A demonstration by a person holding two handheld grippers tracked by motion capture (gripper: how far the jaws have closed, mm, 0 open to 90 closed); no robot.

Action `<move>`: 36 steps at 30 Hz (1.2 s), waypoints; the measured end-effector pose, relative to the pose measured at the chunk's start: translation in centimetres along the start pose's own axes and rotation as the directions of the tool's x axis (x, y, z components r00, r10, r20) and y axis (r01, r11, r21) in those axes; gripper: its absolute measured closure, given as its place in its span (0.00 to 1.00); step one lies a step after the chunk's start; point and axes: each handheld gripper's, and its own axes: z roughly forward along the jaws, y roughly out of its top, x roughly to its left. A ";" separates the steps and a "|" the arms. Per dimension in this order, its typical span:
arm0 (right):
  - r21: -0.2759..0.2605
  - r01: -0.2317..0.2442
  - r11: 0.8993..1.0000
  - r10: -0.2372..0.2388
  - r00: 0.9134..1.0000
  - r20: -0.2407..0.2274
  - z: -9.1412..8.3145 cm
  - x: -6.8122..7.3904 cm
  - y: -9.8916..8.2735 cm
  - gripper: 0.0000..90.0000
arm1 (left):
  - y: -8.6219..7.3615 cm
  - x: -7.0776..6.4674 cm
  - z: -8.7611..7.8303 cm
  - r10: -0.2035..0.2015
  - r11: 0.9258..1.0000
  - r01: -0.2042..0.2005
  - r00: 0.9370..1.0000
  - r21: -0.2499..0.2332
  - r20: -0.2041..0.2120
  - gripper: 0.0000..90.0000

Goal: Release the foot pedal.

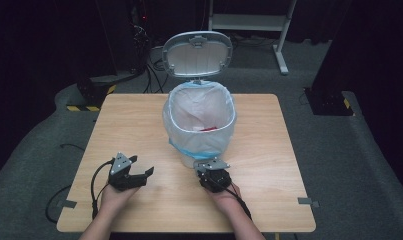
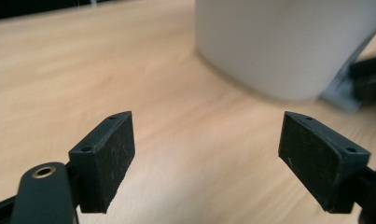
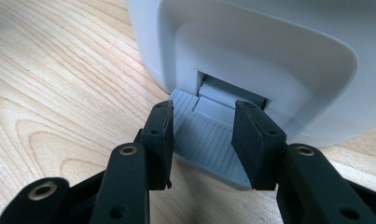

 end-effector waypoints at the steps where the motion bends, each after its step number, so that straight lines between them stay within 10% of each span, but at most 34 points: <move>1: -0.001 0.001 1.000 -0.001 1.000 0.000 0.0 0.0 0.0 0.65 | -0.5 0.2 -0.1 -0.010 1.000 0.011 1.000 0.026 -0.010 0.21; 9: 0.000 0.000 1.000 0.000 1.000 -0.004 0.0 -0.1 0.0 0.65 | -3.3 2.4 -0.9 -0.068 0.978 0.081 0.995 0.193 -0.069 0.18; 15: 0.000 -0.002 1.000 0.002 1.000 0.005 0.0 0.1 0.0 0.65 | -3.3 1.8 -0.7 -0.016 0.977 0.030 0.998 0.210 -0.065 0.16; 21: 0.007 0.001 1.000 -0.001 1.000 0.011 -0.1 0.2 -0.1 0.47 | -3.5 1.5 -0.9 -0.020 0.978 0.032 0.998 0.204 -0.061 0.16; 36: -0.065 -0.004 0.998 0.003 1.000 -0.015 -3.4 -0.4 -0.7 0.38 | -3.5 1.5 -1.0 -0.019 0.979 0.029 0.998 0.204 -0.055 0.16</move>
